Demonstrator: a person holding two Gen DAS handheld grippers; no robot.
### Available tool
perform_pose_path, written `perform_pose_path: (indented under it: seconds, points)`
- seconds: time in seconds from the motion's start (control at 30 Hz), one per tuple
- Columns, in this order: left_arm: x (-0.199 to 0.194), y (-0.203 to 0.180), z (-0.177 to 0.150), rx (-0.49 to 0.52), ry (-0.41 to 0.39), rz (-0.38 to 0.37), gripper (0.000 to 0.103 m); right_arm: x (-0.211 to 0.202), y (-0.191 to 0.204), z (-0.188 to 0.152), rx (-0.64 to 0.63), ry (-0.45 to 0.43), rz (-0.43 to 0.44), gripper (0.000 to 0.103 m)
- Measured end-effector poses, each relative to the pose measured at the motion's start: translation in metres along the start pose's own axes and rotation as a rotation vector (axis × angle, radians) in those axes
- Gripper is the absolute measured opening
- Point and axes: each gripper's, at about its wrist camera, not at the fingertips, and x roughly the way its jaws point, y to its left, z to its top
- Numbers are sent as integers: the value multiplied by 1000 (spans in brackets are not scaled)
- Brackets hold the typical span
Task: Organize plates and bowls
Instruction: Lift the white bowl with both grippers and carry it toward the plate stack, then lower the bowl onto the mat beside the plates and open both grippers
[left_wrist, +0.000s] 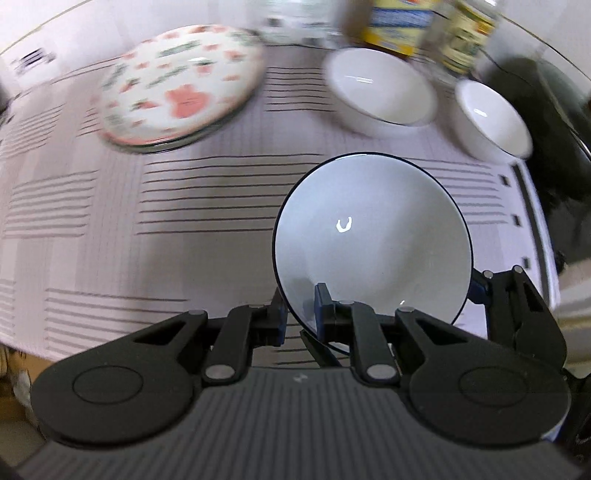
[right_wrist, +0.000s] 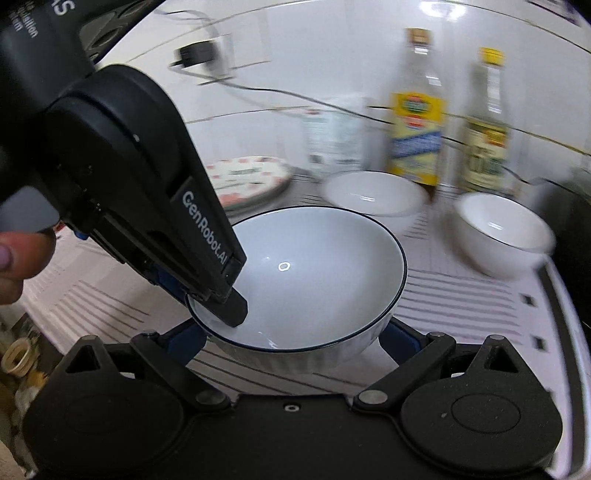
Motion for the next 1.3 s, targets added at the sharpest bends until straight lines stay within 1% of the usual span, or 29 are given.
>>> perform_pose_path:
  seconds: [0.2, 0.3, 0.37, 0.5, 0.63, 0.67, 0.7, 0.8, 1.0, 1.07, 1.17, 1.27, 1.3]
  points:
    - [-4, 58, -9, -103, -21, 64, 14, 34, 41, 13, -70, 4, 115, 101]
    - [-4, 82, -16, -109, -54, 64, 14, 49, 59, 19, -104, 7, 146, 101]
    - [0, 98, -18, -159, -49, 58, 15, 58, 70, 23, -139, 19, 166, 101]
    - [4, 121, -20, -205, -56, 48, 15, 73, 84, 28, -201, 30, 195, 101]
    - [12, 129, -18, -212, -60, 58, 16, 86, 94, 30, -220, 35, 208, 101]
    - [15, 129, -17, -204, -54, 57, 17, 90, 96, 31, -222, 38, 209, 101]
    - [20, 128, -15, -189, -44, 55, 21, 93, 98, 31, -224, 43, 210, 101]
    - [28, 129, -15, -184, -16, 72, 22, 99, 102, 29, -233, 64, 216, 101]
    - [32, 126, -16, -179, -4, 72, 22, 106, 100, 27, -225, 90, 217, 101]
    - [32, 127, -15, -211, 8, 76, 22, 105, 99, 25, -220, 105, 218, 100]
    - [29, 132, -12, -274, 50, 59, 22, 99, 98, 24, -228, 111, 203, 101]
    - [22, 124, -12, -240, 40, 110, 22, 88, 96, 23, -215, 104, 196, 101]
    - [20, 122, -13, -224, 33, 122, 25, 84, 94, 23, -206, 99, 194, 101]
